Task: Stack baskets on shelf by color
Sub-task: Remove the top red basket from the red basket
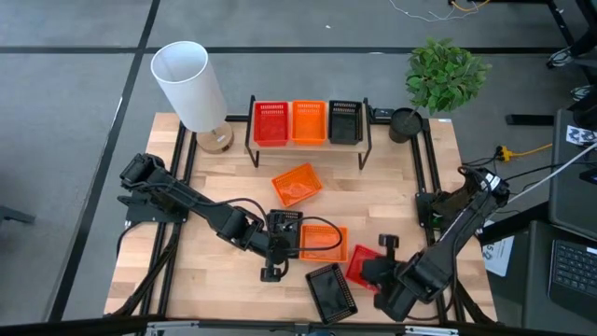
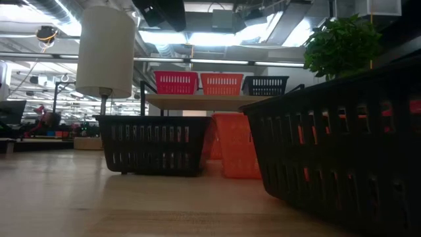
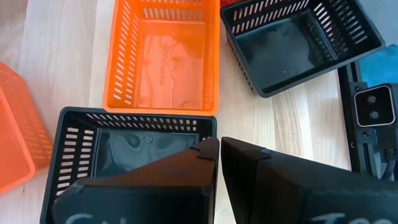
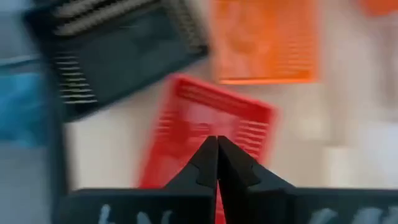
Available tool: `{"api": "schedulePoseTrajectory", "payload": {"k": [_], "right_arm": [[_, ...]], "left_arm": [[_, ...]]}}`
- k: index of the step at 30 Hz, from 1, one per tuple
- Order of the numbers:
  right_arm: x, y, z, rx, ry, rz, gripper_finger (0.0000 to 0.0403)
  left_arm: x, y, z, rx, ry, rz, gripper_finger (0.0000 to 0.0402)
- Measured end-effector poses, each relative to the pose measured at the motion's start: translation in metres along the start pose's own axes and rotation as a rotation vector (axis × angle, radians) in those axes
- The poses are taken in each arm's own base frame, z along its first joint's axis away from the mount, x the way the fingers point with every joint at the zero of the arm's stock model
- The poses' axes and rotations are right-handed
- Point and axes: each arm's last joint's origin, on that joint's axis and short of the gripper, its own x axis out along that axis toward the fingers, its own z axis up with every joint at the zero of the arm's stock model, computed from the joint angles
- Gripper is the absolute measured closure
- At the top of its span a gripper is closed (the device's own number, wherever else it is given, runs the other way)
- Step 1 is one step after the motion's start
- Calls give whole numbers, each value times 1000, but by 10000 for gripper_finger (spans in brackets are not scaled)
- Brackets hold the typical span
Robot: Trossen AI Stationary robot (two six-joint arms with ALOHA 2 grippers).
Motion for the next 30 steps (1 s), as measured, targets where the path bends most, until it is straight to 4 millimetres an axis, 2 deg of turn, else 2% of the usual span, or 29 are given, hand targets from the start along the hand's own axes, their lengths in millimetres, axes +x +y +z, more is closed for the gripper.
{"api": "schedulePoseTrajectory", "payload": {"k": [7, 18, 22, 30], "right_arm": [[15, 16, 3, -11, -1, 229, 341], [62, 5, -4, 127, 16, 216, 220], [71, -1, -7, 159, 32, 193, 205], [83, -2, -13, 166, 22, 206, 203]], "left_arm": [[0, 0, -1, 3, 8, 3, 390], [0, 0, -1, 3, 8, 3, 390], [0, 0, -1, 3, 8, 3, 390], [0, -1, -1, 5, 9, 2, 390]]}}
